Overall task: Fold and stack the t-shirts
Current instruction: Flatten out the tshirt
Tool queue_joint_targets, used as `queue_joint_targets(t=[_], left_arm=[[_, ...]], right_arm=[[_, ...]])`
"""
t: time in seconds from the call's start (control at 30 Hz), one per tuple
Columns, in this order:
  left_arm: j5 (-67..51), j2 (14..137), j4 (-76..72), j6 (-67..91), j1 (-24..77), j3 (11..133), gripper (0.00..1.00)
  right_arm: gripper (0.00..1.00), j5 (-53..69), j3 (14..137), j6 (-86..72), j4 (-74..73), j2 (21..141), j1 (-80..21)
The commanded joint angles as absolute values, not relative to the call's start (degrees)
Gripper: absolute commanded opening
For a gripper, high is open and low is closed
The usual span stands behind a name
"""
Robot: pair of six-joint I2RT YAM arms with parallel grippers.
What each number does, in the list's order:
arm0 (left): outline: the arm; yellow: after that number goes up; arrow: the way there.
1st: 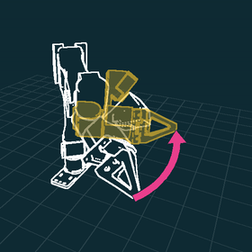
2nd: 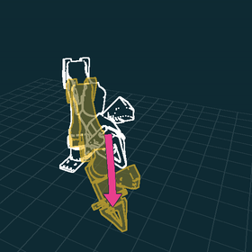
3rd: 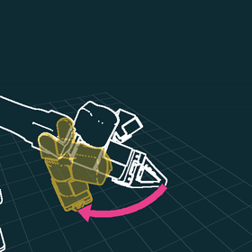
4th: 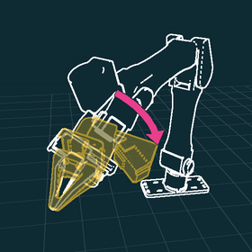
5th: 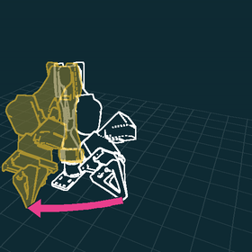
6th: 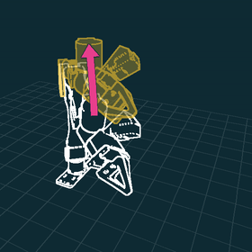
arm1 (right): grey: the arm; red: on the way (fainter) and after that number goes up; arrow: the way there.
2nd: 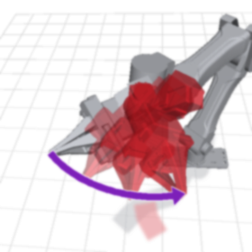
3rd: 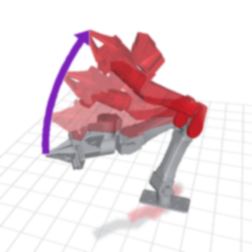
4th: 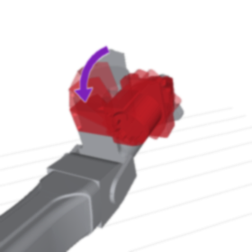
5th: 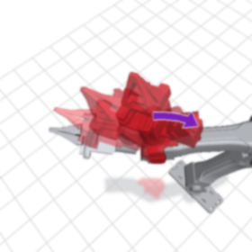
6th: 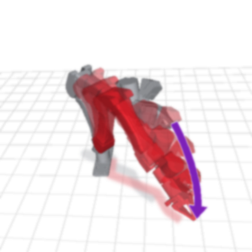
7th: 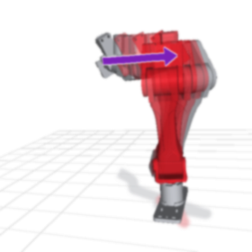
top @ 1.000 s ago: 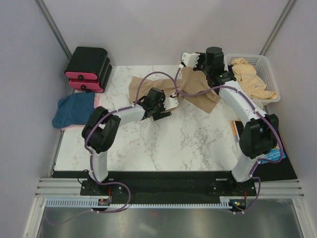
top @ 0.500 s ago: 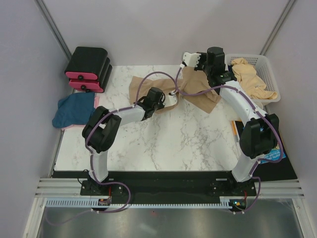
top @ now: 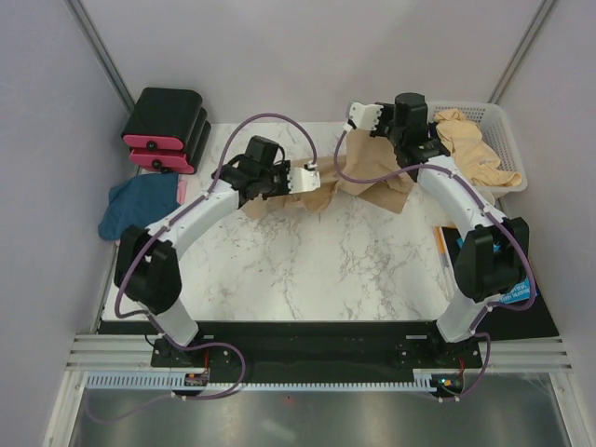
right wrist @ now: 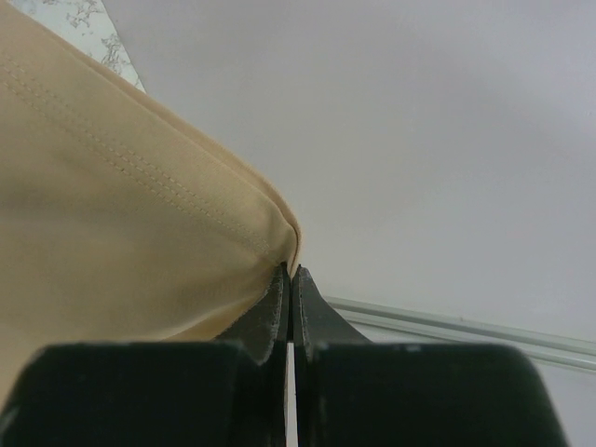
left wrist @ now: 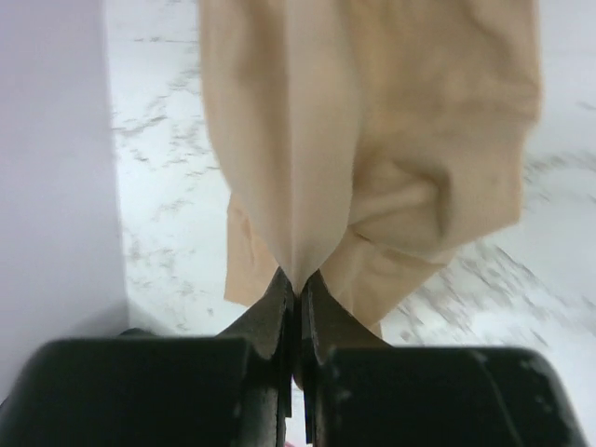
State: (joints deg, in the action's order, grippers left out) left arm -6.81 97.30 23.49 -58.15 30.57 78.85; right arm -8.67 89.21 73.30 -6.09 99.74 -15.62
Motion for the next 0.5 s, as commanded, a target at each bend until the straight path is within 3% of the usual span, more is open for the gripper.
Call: queue_joint_targets(t=[0.0, 0.1, 0.23, 0.33, 0.47], left_arm=[[-20.47, 92.29, 53.75, -74.48, 29.44, 81.47, 0.02], [-21.09, 93.95, 64.47, -80.14, 29.36, 81.47, 0.02], [-21.71, 99.91, 65.49, -80.95, 27.78, 84.19, 0.04], [-18.21, 106.77, 52.26, -74.03, 25.76, 87.71, 0.08], [-9.77, 113.02, 33.51, -63.48, 23.12, 92.27, 0.04]], right_arm=[[0.00, -7.12, 87.81, 72.33, -3.08, 95.10, -14.94], [0.00, -7.03, 87.45, 71.72, -2.55, 95.01, -14.59], [0.00, -7.03, 87.28, 71.02, -2.55, 95.36, -14.68], [0.00, -7.38, 87.10, 70.67, -2.55, 95.36, -14.68], [0.00, -7.91, 86.40, 70.40, -2.64, 95.28, -14.94]])
